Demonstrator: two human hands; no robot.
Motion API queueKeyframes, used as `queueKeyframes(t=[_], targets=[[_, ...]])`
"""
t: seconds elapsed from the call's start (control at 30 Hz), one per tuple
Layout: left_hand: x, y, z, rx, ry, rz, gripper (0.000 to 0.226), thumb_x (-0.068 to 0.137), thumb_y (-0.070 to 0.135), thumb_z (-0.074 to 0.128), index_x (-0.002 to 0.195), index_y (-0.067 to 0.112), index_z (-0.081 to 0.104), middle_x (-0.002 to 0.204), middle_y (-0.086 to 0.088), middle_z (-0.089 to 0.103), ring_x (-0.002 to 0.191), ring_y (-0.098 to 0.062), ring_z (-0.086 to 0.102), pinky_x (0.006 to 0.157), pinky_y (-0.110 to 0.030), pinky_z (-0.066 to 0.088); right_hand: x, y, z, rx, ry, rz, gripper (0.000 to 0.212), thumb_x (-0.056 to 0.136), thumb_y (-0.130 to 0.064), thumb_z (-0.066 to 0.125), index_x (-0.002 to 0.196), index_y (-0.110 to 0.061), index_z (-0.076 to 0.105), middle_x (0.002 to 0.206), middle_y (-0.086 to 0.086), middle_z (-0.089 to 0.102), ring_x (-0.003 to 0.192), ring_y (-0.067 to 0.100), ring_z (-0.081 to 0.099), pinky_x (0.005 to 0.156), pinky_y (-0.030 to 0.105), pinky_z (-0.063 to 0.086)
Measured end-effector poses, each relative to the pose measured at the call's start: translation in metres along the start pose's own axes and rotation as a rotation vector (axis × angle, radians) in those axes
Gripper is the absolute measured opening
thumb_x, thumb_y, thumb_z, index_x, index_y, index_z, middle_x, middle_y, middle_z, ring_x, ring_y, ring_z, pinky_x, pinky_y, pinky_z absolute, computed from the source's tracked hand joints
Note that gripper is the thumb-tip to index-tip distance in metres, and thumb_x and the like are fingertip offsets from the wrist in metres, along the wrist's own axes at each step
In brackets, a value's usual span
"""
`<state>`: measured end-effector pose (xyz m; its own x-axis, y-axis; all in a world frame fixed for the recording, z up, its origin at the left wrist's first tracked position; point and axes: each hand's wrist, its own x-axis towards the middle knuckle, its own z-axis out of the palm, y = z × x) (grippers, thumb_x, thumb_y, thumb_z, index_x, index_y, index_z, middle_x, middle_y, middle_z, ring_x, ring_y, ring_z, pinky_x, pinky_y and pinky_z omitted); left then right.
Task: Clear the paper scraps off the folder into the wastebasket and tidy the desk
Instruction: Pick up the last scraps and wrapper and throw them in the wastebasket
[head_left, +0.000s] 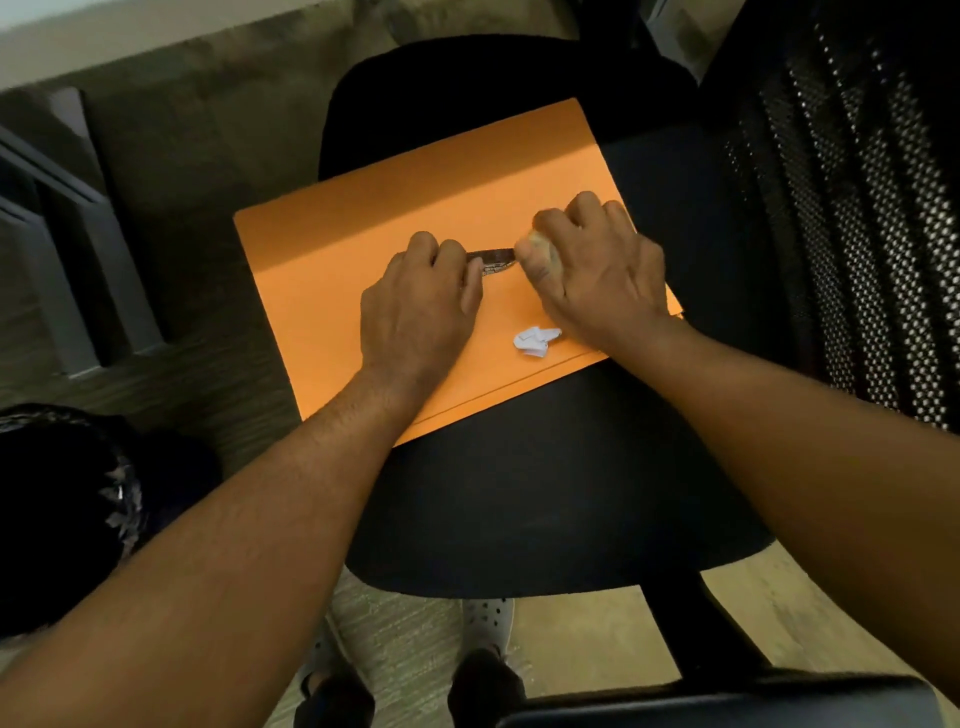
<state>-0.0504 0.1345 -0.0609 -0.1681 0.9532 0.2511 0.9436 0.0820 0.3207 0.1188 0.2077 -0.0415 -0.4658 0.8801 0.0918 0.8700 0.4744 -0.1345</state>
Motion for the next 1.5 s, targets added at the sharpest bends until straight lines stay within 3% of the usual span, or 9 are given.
queueKeyframes(t=[0.2, 0.33, 0.43, 0.57, 0.8, 0.97, 1.2, 1.33, 1.5], targets=[[0.004, -0.004, 0.005, -0.048, 0.094, -0.074, 0.036, 0.099, 0.033, 0.052, 0.074, 0.008, 0.06, 0.07, -0.01, 0.058, 0.049, -0.018, 0.035, 0.049, -0.027, 0.024, -0.034, -0.024, 0.005, 0.054, 0.01, -0.152, 0.056, 0.094, -0.061, 0.029, 0.109, -0.018, 0.062, 0.1, 0.007, 0.055, 0.085, 0.026, 0.048, 0.061, 0.039, 0.042], [0.007, -0.007, 0.009, -0.088, 0.132, -0.141, 0.04, 0.099, 0.033, 0.05, 0.07, 0.009, 0.06, 0.062, -0.008, 0.056, 0.045, -0.023, 0.042, 0.048, -0.027, 0.023, -0.046, -0.034, 0.011, -0.003, -0.01, -0.132, 0.069, 0.084, -0.074, 0.035, 0.107, -0.015, 0.06, 0.104, 0.01, 0.055, 0.086, 0.03, 0.047, 0.065, 0.041, 0.038], [0.013, -0.012, 0.007, -0.126, 0.165, -0.226, 0.041, 0.1, 0.033, 0.047, 0.07, 0.008, 0.061, 0.062, -0.007, 0.057, 0.049, -0.024, 0.047, 0.047, -0.029, 0.028, -0.045, -0.038, 0.013, -0.03, 0.009, -0.145, 0.05, 0.088, -0.059, 0.047, 0.099, -0.012, 0.06, 0.096, 0.011, 0.056, 0.083, 0.031, 0.049, 0.062, 0.04, 0.038], [0.024, -0.02, -0.004, -0.302, 0.209, -0.407, 0.045, 0.1, 0.036, 0.042, 0.071, 0.009, 0.064, 0.062, -0.002, 0.058, 0.055, -0.018, 0.054, 0.047, -0.033, 0.04, -0.047, -0.035, 0.017, 0.029, 0.104, -0.257, 0.031, 0.094, -0.038, 0.054, 0.083, -0.01, 0.061, 0.079, 0.009, 0.057, 0.071, 0.028, 0.049, 0.052, 0.033, 0.034], [0.029, -0.043, -0.038, -0.727, 0.223, -0.846, 0.043, 0.098, 0.033, 0.052, 0.058, 0.016, 0.052, 0.053, 0.004, 0.05, 0.047, -0.01, 0.048, 0.047, -0.029, 0.04, -0.045, -0.024, 0.027, 0.142, 0.243, -0.353, 0.038, 0.099, -0.032, 0.058, 0.069, -0.009, 0.061, 0.056, 0.006, 0.058, 0.046, 0.023, 0.053, 0.037, 0.031, 0.039], [0.012, -0.087, -0.079, -1.222, 0.222, -1.234, 0.028, 0.097, 0.026, 0.053, 0.069, 0.02, 0.05, 0.054, 0.003, 0.044, 0.037, -0.008, 0.038, 0.041, -0.02, 0.03, -0.039, -0.036, 0.014, 0.203, 0.243, -0.137, 0.037, 0.101, -0.028, 0.056, 0.074, -0.002, 0.06, 0.058, 0.011, 0.059, 0.044, 0.024, 0.053, 0.041, 0.032, 0.042], [-0.045, -0.186, -0.11, -1.347, 0.263, -1.382, 0.027, 0.094, 0.027, 0.056, 0.069, 0.023, 0.048, 0.05, 0.006, 0.038, 0.035, -0.006, 0.028, 0.034, -0.018, 0.02, 0.004, -0.094, -0.011, 0.327, 0.281, 0.254, 0.039, 0.103, -0.037, 0.044, 0.073, -0.013, 0.048, 0.055, -0.011, 0.036, 0.047, 0.004, 0.034, 0.058, 0.009, 0.029], [-0.076, -0.233, -0.128, -1.369, 0.333, -1.397, 0.031, 0.093, 0.025, 0.056, 0.065, 0.023, 0.043, 0.05, 0.005, 0.036, 0.034, -0.007, 0.025, 0.034, -0.017, 0.017, 0.011, -0.111, -0.014, 0.137, 0.165, 0.303, 0.044, 0.103, -0.045, 0.037, 0.087, -0.009, 0.057, 0.063, 0.002, 0.047, 0.06, 0.022, 0.049, 0.07, 0.021, 0.037], [-0.104, -0.283, -0.144, -1.274, 0.436, -1.389, 0.033, 0.094, 0.024, 0.056, 0.064, 0.023, 0.044, 0.042, 0.008, 0.038, 0.032, -0.007, 0.029, 0.034, -0.015, 0.019, -0.037, -0.11, -0.013, -0.219, 0.04, 0.51, 0.057, 0.1, -0.058, 0.027, 0.112, -0.01, 0.054, 0.093, 0.022, 0.063, 0.086, 0.044, 0.062, 0.078, 0.052, 0.05]])
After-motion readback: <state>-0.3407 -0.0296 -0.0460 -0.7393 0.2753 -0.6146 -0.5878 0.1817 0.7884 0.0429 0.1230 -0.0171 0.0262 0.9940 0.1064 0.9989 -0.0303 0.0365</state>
